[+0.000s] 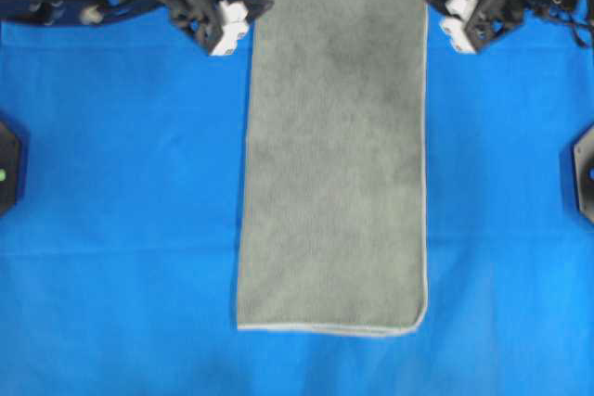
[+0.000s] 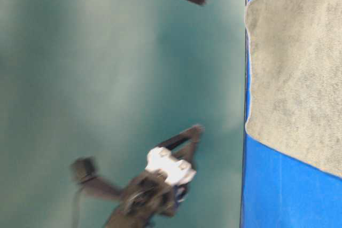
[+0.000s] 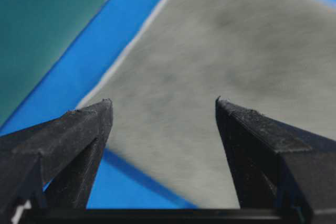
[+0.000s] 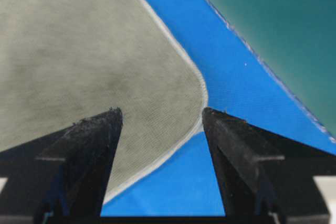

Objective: Fold a large towel.
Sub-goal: 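Grasp the towel's two top corners with both grippers, then lift the top edge and fold it down onto the bottom half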

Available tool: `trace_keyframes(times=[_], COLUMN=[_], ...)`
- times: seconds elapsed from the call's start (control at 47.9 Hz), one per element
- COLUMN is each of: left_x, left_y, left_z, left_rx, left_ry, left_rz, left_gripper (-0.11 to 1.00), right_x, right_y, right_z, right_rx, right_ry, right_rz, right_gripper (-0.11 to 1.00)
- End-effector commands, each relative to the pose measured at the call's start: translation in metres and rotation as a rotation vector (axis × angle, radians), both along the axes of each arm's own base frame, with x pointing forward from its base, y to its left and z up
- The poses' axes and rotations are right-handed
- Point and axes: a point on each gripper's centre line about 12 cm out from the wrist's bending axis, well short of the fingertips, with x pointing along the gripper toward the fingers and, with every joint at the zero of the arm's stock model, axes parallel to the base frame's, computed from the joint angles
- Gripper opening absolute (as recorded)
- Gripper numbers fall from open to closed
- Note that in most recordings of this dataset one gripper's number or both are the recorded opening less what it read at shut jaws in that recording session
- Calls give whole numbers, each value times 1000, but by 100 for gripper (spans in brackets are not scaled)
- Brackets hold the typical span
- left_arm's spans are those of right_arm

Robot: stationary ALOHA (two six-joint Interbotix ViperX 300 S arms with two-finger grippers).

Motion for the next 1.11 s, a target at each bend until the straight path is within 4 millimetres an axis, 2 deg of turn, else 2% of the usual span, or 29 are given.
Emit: trace_keyframes(times=[0.0,0.146,0.271,0.418,0.501,0.564,0.626,0.731,0.772,0.814,0.96,1.086], left_x=[14,27,29,30,30,29,29,30,30,30,29,25], left_y=[14,31,48,56,56,56,56,55,56,56,62,71], left_z=[-4,-33,-55,-73,-78,-79,-79,-79,-78,-78,-63,-36], left_rx=[8,-16,-32,-48,-54,-54,-57,-55,-54,-53,-24,34], left_ry=[-11,28,54,77,86,89,93,98,96,97,91,83], left_rz=[12,33,62,78,78,77,78,73,73,72,70,61], left_gripper=[75,74,74,72,64,50,35,9,3,3,3,3], right_x=[12,25,31,34,36,36,36,35,35,35,33,27], right_y=[-18,-40,-52,-62,-64,-64,-64,-63,-63,-63,-66,-72], right_z=[-8,-35,-54,-73,-78,-82,-82,-83,-82,-82,-73,-54], right_rx=[5,37,57,83,90,94,91,86,86,86,72,45], right_ry=[-3,38,74,106,114,121,125,134,134,134,122,98], right_rz=[-7,-15,-22,-31,-31,-29,-25,-15,-16,-17,-30,-56], right_gripper=[64,64,64,64,63,61,52,25,12,3,2,2])
